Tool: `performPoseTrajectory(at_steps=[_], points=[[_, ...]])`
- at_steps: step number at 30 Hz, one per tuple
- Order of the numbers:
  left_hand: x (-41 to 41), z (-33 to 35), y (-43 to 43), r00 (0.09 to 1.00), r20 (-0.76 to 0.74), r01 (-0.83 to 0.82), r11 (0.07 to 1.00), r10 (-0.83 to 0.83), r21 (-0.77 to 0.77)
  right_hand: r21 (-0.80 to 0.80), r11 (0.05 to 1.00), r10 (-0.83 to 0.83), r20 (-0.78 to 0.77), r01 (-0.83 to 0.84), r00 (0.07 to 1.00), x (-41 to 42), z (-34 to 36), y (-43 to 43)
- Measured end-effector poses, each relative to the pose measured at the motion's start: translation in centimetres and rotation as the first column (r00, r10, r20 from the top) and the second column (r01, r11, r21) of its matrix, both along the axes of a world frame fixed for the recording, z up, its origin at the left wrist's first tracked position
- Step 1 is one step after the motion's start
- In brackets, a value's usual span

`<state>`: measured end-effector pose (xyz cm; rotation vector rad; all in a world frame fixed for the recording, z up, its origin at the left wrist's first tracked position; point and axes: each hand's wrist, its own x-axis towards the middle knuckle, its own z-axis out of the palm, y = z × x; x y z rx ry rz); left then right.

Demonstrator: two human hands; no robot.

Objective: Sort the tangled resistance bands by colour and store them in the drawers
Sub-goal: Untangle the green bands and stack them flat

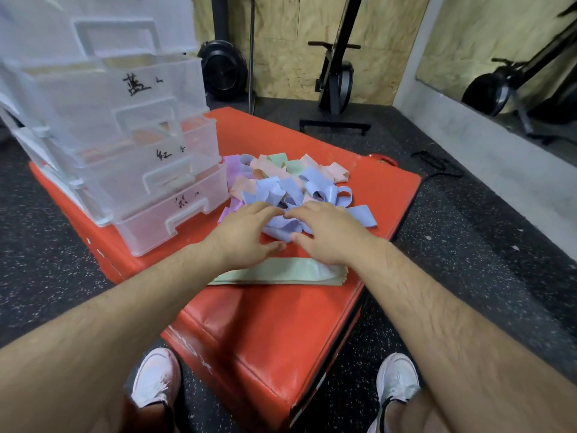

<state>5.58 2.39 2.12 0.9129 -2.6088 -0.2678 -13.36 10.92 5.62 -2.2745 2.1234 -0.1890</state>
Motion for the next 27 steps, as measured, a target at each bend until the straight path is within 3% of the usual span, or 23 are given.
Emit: performPoseTrajectory(at_steps=[4, 11, 16, 22, 27], points=[[-1.3, 1.4, -1.6, 0.994, -0.063, -0.087, 0.996, 0.089, 0.026, -0.031, 0.996, -0.078, 0.037, 0.079, 0.996, -0.4, 0.1, -2.9], [-4.5, 1.1, -6.4, 0.967, -0.024, -0.248, 0.959, 0.254, 0.136, -0.065, 0.979, -0.191, 0.027, 0.193, 0.981, -2.1, -0.7, -7.0], [-8.8, 2.5, -12.0, 0.982, 0.087, -0.175, 0.980, 0.167, 0.098, -0.113, 0.962, -0.244, 0.049, 0.248, 0.969, -4.6, -1.3, -10.0], [-14.5, 3.2, -17.6, 0.924, 0.326, -0.270, 0.945, 0.199, 0.187, -0.092, 0.942, -0.311, 0.127, 0.323, 0.942, -7.2, -2.9, -11.5], [-17.3, 3.0, -18.4, 0.876, 0.426, -0.344, 0.912, 0.226, 0.224, -0.092, 0.940, -0.316, 0.126, 0.329, 0.940, -8.0, -3.4, -12.8]])
